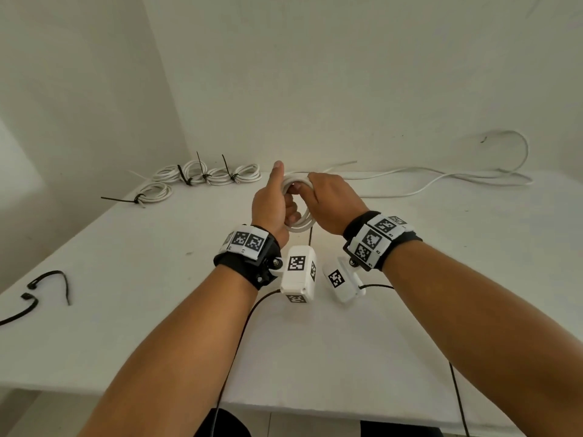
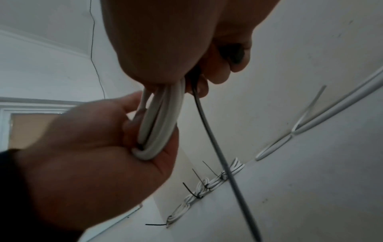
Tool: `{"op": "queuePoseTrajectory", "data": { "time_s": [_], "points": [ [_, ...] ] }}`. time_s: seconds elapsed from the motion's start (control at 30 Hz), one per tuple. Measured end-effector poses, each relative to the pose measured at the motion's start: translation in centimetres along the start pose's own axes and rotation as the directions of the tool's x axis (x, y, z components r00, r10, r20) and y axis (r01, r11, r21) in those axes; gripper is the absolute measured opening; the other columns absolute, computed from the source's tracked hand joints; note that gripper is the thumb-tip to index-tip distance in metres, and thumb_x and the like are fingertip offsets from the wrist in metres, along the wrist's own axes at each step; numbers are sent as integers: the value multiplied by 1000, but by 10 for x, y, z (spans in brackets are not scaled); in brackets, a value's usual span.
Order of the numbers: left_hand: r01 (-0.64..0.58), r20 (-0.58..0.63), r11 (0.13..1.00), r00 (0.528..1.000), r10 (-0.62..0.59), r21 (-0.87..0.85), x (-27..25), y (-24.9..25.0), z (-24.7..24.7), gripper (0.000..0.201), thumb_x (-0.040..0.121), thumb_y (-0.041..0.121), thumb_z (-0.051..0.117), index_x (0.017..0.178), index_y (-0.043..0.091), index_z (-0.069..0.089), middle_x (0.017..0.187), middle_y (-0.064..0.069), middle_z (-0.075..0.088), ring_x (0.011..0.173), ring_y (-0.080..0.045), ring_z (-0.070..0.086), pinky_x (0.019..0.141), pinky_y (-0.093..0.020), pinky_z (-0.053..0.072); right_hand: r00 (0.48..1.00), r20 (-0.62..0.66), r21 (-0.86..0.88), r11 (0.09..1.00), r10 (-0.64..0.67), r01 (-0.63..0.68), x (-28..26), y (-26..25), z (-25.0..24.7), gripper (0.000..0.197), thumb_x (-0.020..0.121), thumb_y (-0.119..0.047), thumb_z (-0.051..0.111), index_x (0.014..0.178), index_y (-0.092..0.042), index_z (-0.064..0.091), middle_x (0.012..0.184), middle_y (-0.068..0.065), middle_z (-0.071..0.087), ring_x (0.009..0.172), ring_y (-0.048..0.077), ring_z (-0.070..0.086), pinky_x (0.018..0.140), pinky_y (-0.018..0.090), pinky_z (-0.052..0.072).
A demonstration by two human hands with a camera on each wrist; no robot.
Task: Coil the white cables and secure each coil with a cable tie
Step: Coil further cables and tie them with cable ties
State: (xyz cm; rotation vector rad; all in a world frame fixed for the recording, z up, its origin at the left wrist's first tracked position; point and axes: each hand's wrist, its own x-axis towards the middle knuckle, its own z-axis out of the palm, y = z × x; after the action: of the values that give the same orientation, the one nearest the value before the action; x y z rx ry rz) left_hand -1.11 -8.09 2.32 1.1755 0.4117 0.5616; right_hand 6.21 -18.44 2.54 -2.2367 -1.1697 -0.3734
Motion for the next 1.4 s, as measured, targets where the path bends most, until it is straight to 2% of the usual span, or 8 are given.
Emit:
{"op": "queuePoseTrajectory", "data": {
  "time_s": [0.2,0.37,0.63,0.83,1.0,1.1,1.2,1.4],
  "points": [
    [-10,-68,981,997,24,196,10,5,-22,34,87,25,55,56,15,47,52,0,40,42,-16,27,42,-23,22,932,354,277,944,75,-181,8,6,-29,36,99,-37,45,95,-6,64,89,-6,58,68,0,49,67,21,38],
    [-49,-29,940,998,62,338,13,5,-30,33,83,25,53,52,15,47,56,-4,40,42,-18,27,43,-24,24,933,347,-31,996,94,-88,21,24,-33,12,92,-18,62,91,-24,72,98,-7,69,81,1,59,65,13,39],
    [-129,152,866,986,62,484,2,-5,-29,43,90,24,54,48,16,48,52,-3,42,41,-17,26,43,-23,24,942,299,32,985,150,-167,28,20,-31,18,93,-26,64,87,-15,77,81,-8,70,78,12,60,66,20,46],
    [-129,218,862,976,21,491,-7,-6,-29,39,91,22,55,53,14,57,53,-7,34,43,-18,22,45,-24,20,782,605,113,956,150,-270,17,7,-28,44,91,-46,58,80,-5,67,75,5,58,67,18,47,70,30,46],
    [-128,242,880,970,15,458,-14,-3,-27,23,90,18,55,72,5,60,53,-4,28,43,-16,20,46,-23,19,707,690,138,930,156,-340,13,-3,-32,28,101,-25,49,82,-7,60,73,8,50,65,21,42,69,31,41],
    [-231,236,846,963,129,481,-17,-4,-25,32,91,11,52,60,5,49,44,3,29,36,-11,24,44,-21,22,732,649,313,803,209,-507,10,-8,-28,19,96,-8,51,79,-9,59,75,4,56,63,14,52,62,22,46],
    [-328,190,808,944,268,489,-17,-5,-24,45,86,14,52,44,18,36,41,4,30,37,-10,25,44,-23,25,587,806,454,552,80,-700,10,-5,-33,14,74,-18,56,78,-5,63,74,9,51,56,17,46,56,26,41],
    [-309,107,763,947,304,567,-15,-10,-26,33,72,32,46,44,15,48,43,2,44,45,-17,36,51,-28,31,713,701,178,968,1,-176,3,-18,-26,50,65,-43,81,101,-14,61,89,6,64,79,19,55,74,34,48]
  ]
}}
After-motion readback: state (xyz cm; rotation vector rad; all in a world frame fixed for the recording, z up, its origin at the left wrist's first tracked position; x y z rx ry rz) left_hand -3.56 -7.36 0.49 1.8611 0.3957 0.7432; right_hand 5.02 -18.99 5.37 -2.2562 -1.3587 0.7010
